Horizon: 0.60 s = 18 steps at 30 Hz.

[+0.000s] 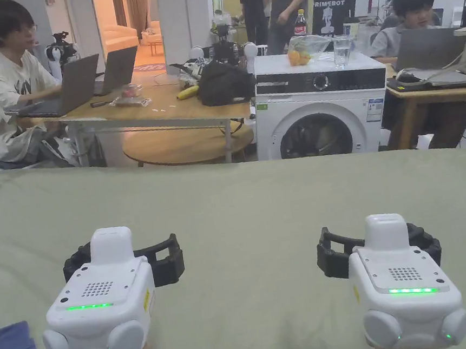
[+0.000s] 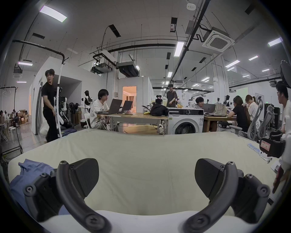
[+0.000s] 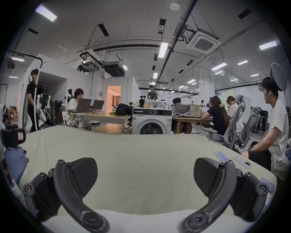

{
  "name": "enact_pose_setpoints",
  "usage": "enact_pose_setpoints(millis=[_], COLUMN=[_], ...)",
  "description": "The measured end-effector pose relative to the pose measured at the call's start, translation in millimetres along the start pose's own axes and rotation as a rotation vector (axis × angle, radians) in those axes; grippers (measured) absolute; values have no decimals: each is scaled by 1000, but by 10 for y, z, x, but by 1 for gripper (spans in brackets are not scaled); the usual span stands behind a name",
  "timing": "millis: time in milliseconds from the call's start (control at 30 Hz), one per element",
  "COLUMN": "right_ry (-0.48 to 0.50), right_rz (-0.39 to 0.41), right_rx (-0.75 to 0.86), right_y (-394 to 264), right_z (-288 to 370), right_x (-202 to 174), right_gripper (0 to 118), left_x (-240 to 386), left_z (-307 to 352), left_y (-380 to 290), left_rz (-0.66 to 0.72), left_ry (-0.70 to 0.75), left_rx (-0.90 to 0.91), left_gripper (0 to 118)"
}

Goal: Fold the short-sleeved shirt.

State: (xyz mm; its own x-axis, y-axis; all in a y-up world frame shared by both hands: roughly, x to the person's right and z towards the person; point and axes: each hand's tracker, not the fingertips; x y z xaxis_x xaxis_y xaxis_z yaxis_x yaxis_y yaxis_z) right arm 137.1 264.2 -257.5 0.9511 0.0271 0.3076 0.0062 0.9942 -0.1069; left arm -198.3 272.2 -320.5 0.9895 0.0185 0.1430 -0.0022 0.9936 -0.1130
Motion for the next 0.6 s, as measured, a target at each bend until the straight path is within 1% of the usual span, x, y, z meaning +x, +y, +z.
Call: enact_pose_setpoints(millis=[100,600], right_ry=[2,-4], right_rz=[-7,7], right_rx=[-2,0], right_y=[5,36], right_z=[6,23], right_x=[-2,13], right_gripper=[118,118], left_x=[2,-2], left_z=[9,44], left_y=[15,36], left_rz=[6,-4], left_ry=[-4,-4], left_rx=[-2,6], left_gripper=[118,118])
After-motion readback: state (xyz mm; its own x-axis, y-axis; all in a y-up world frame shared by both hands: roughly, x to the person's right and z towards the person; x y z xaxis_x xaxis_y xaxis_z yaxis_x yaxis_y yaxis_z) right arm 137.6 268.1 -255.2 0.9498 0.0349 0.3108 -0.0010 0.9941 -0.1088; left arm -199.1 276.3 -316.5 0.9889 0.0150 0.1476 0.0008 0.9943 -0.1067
